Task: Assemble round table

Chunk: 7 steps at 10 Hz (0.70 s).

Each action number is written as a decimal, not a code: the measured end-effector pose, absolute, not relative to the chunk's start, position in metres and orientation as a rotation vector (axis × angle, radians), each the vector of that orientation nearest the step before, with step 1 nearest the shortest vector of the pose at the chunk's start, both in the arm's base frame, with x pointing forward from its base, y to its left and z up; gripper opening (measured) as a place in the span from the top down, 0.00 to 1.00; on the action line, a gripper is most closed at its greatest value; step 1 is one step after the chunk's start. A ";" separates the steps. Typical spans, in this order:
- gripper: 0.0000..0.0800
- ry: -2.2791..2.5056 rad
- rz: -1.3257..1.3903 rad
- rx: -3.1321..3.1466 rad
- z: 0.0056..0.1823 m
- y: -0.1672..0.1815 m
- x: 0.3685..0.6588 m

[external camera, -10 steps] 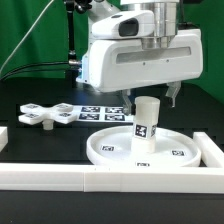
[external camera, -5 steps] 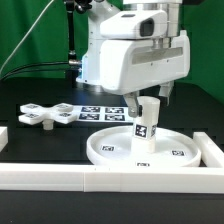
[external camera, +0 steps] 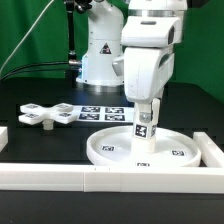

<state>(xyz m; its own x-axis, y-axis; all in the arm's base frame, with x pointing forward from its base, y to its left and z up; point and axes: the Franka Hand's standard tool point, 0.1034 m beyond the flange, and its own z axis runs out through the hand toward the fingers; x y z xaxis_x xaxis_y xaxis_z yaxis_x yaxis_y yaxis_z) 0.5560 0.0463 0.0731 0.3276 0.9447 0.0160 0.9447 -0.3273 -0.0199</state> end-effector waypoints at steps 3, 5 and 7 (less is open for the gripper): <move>0.19 -2.072 0.015 -2.339 0.070 0.043 0.554; 0.19 -2.209 0.018 -2.226 0.070 0.042 0.555; 0.22 -2.321 0.022 -2.118 0.070 0.040 0.556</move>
Offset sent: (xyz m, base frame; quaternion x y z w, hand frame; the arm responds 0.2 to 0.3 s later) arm 0.0012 0.0062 -0.0023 -0.0139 0.0163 -0.2302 0.9729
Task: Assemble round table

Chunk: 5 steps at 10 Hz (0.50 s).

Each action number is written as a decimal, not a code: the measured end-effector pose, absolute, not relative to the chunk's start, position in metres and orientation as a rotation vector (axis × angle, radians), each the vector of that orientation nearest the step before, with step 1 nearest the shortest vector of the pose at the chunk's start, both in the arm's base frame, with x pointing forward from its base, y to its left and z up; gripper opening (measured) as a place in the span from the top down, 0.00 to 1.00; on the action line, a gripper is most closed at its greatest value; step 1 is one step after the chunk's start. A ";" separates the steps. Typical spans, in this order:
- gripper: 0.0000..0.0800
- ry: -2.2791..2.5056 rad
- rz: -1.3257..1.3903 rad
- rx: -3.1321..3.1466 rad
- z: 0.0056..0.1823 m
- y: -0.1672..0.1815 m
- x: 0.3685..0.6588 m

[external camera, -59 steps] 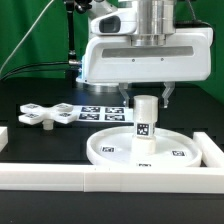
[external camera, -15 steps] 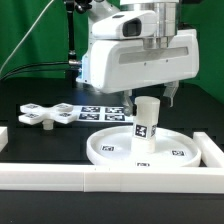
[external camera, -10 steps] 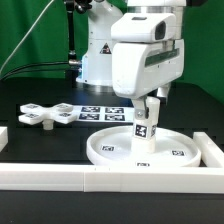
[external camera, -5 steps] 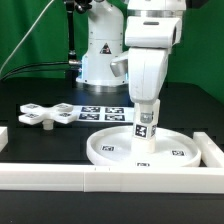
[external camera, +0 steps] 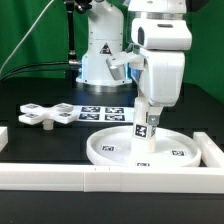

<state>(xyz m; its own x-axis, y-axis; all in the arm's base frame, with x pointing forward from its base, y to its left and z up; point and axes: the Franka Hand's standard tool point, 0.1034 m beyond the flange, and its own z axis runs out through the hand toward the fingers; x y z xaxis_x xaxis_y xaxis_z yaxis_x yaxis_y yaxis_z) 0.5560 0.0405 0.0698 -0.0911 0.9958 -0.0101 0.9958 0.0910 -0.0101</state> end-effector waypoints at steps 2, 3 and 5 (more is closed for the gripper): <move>0.45 2.322 -0.024 2.115 0.069 0.039 0.556; 0.49 2.322 -0.025 2.116 0.069 0.039 0.556; 0.49 2.288 -0.025 2.152 0.069 0.038 0.556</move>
Offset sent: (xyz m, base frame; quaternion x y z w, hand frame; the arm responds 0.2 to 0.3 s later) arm 0.0000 0.0000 0.0000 0.0000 0.0000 0.0000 1.0000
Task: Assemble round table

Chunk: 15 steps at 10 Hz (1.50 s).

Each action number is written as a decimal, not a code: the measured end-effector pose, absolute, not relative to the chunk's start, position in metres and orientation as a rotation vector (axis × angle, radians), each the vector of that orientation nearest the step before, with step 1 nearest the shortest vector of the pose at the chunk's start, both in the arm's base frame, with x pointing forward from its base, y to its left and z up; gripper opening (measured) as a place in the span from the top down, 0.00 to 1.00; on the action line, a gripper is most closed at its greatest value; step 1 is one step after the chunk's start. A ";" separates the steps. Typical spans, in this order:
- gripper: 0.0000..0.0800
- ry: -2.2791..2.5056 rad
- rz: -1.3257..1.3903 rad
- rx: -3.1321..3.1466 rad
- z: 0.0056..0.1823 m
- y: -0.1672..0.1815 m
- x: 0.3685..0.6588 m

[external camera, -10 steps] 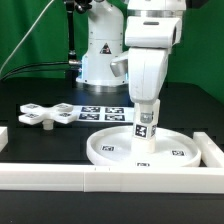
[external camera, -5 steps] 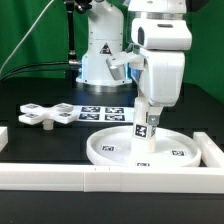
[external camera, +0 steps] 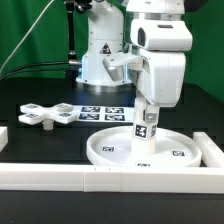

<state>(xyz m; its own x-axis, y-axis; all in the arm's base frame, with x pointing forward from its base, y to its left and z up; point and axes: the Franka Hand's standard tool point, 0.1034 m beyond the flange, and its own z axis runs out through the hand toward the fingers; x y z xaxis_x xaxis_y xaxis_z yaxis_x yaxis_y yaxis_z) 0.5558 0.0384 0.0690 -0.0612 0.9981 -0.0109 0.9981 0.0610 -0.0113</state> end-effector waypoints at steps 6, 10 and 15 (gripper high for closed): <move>0.49 1.706 -0.029 2.638 0.068 0.037 0.555; 0.49 1.040 -0.037 2.969 0.067 0.037 0.554; 0.49 0.558 0.015 3.094 0.067 0.040 0.555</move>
Offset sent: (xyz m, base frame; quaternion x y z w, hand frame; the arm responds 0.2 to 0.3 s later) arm -0.0013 -0.0046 -0.0035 0.0025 0.0043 0.2411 0.9705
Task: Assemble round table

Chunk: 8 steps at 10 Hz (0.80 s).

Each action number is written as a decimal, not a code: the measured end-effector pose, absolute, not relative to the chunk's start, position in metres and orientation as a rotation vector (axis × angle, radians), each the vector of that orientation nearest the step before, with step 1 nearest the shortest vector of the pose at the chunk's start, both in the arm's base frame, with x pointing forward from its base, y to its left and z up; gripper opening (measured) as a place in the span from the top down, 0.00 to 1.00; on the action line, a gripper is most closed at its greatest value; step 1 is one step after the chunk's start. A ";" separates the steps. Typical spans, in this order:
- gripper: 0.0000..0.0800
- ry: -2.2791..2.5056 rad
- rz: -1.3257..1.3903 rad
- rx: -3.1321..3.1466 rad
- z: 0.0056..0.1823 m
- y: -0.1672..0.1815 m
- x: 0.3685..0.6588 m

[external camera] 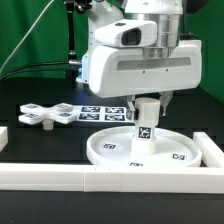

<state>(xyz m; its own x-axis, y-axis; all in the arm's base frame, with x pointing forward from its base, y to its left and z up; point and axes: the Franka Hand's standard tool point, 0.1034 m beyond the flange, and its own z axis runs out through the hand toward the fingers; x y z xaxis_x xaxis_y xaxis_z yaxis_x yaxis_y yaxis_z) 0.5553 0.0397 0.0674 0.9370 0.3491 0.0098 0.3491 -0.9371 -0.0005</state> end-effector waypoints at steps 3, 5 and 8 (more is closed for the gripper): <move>0.49 -0.071 -0.019 -3.113 0.067 0.038 0.555; 0.49 0.323 -0.006 -3.074 0.067 0.038 0.555; 0.49 0.865 0.010 -2.957 0.066 0.040 0.552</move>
Offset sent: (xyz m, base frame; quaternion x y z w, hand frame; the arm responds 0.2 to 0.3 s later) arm -0.0086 -0.0018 -0.0043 0.0053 -0.0163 0.3027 0.9529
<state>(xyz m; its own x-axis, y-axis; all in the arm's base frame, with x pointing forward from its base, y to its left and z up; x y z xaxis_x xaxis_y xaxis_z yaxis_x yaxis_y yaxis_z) 0.5516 0.0403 0.0662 0.8425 -0.5383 -0.0231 -0.5387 -0.8407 -0.0561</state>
